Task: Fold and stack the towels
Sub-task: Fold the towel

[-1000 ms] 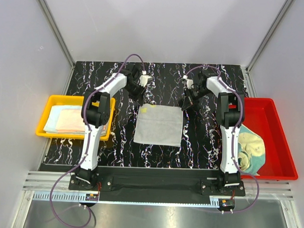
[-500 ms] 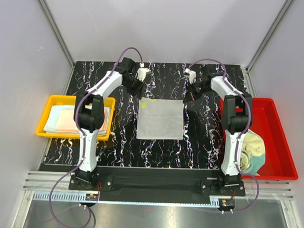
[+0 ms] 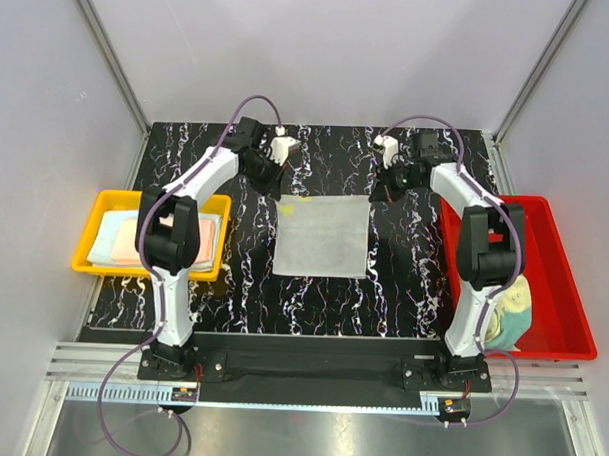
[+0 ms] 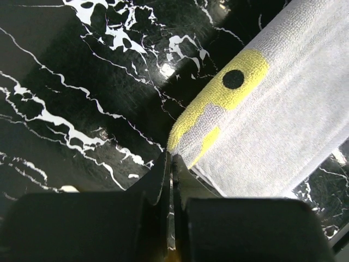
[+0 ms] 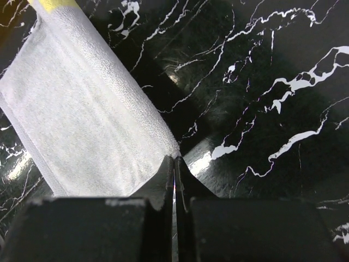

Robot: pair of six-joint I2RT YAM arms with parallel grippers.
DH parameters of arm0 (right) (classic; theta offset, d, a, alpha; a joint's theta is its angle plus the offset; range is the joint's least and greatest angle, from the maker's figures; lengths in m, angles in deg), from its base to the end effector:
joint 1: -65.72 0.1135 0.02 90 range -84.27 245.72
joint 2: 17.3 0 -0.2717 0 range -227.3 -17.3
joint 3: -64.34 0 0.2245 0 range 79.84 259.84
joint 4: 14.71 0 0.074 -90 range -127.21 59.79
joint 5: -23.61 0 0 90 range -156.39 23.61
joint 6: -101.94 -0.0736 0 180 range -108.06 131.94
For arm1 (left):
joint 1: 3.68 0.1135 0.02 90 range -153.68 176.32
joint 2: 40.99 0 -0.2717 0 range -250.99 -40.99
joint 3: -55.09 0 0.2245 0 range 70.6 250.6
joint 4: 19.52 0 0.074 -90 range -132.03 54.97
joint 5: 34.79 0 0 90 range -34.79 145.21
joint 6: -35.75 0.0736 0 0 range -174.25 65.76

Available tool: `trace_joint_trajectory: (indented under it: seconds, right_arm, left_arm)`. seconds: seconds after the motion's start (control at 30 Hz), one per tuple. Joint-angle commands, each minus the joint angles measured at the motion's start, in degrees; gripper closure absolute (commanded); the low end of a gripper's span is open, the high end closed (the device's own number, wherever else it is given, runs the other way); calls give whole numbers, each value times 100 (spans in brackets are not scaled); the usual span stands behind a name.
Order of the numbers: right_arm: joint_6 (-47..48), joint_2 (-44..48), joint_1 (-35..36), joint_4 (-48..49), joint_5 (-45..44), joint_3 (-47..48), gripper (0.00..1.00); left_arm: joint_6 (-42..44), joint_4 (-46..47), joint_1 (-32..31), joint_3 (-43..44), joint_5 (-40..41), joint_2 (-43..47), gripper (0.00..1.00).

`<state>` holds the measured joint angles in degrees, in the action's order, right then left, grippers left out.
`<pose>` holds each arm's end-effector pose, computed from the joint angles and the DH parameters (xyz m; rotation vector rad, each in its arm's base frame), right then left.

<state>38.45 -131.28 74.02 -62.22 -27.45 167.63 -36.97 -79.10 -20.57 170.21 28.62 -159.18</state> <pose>0.4091 0.1064 0.2086 -0.9485 2.2179 0.7296 0.4084 -0.1584 0.2168 0.9069 2.4417 -0.6123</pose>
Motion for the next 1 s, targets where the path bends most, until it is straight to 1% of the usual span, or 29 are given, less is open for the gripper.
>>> trace_joint_trajectory:
  seconds: [0.0, 0.1, 0.3, 0.43, 0.57, 0.67, 0.83, 0.97]
  right_arm:
    - [-92, 682, 85, 449, -281, -314, 100]
    - [-259, 1024, 172, 607, -308, -701, 100]
    - [-724, 1710, 330, 897, -466, -1579, 100]
    - [-1032, 2080, 488, 1065, -562, -2238, 100]
    - [-1410, 2432, 647, 1100, -747, -2670, 100]
    - [-1647, 2652, 744, 1109, -870, -2968, 100]
    - [-1885, 2925, 779, 1057, -923, -3399, 100]
    - [-2105, 2968, 814, 890, -932, -3479, 100]
  left_arm:
    - [-5, 136, 27, -143, 40, 647, 100]
    - [-49, 154, 19, -476, -39, 885, 100]
    - [-286, 355, -69, -1224, -206, 1684, 100]
    - [-497, 540, -254, -2057, -259, 2089, 100]
    - [-690, 715, -430, -2770, -250, 2615, 100]
    - [-866, 865, -465, -3200, -373, 2783, 100]
    - [-981, 716, -597, -3536, -400, 2854, 100]
    - [-1060, 655, -658, -3738, -329, 2898, 100]
